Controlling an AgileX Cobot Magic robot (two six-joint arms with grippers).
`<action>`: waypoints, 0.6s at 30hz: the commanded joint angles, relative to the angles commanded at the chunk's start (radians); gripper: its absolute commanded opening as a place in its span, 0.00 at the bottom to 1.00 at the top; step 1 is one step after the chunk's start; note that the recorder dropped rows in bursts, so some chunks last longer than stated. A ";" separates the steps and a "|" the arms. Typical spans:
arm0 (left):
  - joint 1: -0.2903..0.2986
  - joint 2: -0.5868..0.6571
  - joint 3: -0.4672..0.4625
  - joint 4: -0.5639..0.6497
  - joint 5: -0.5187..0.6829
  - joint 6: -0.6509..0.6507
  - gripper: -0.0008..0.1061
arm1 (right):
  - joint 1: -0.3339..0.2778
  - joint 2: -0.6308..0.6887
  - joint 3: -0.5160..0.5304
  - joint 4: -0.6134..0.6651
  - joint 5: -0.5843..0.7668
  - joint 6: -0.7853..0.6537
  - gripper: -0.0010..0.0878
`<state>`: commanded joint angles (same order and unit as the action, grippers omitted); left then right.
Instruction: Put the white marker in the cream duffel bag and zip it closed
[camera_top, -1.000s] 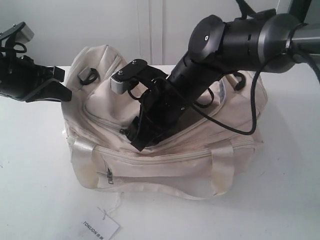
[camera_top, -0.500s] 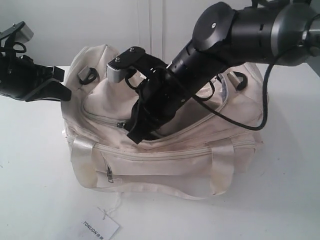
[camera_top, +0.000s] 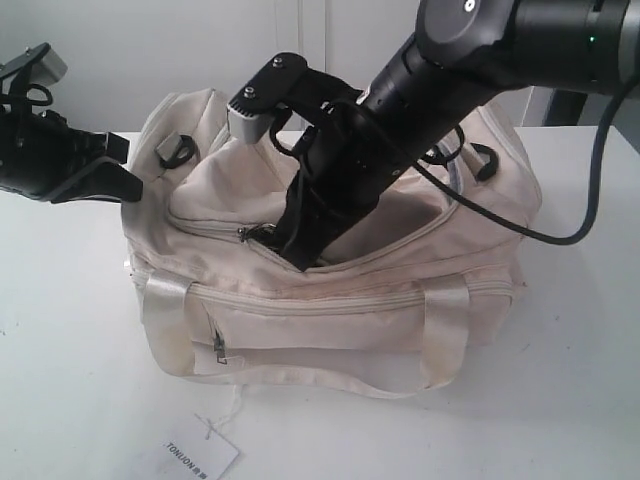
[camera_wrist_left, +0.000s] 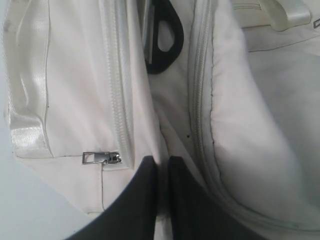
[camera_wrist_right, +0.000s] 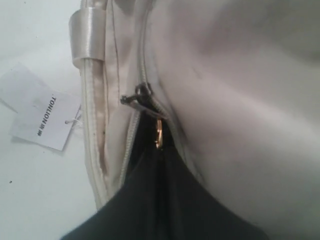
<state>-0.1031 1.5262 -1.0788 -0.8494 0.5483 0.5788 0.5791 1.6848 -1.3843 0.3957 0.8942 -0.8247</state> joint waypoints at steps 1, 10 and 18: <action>0.000 0.000 0.000 0.000 0.000 0.000 0.01 | 0.000 0.000 0.000 -0.017 0.000 0.012 0.01; 0.000 0.000 0.000 0.000 0.000 0.000 0.01 | 0.000 -0.020 0.000 -0.041 0.001 0.044 0.01; 0.000 0.000 0.000 0.000 0.000 0.000 0.01 | 0.000 -0.098 0.000 -0.041 0.000 0.097 0.01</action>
<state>-0.1031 1.5262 -1.0788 -0.8494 0.5483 0.5788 0.5791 1.5871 -1.3843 0.3545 0.8938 -0.7274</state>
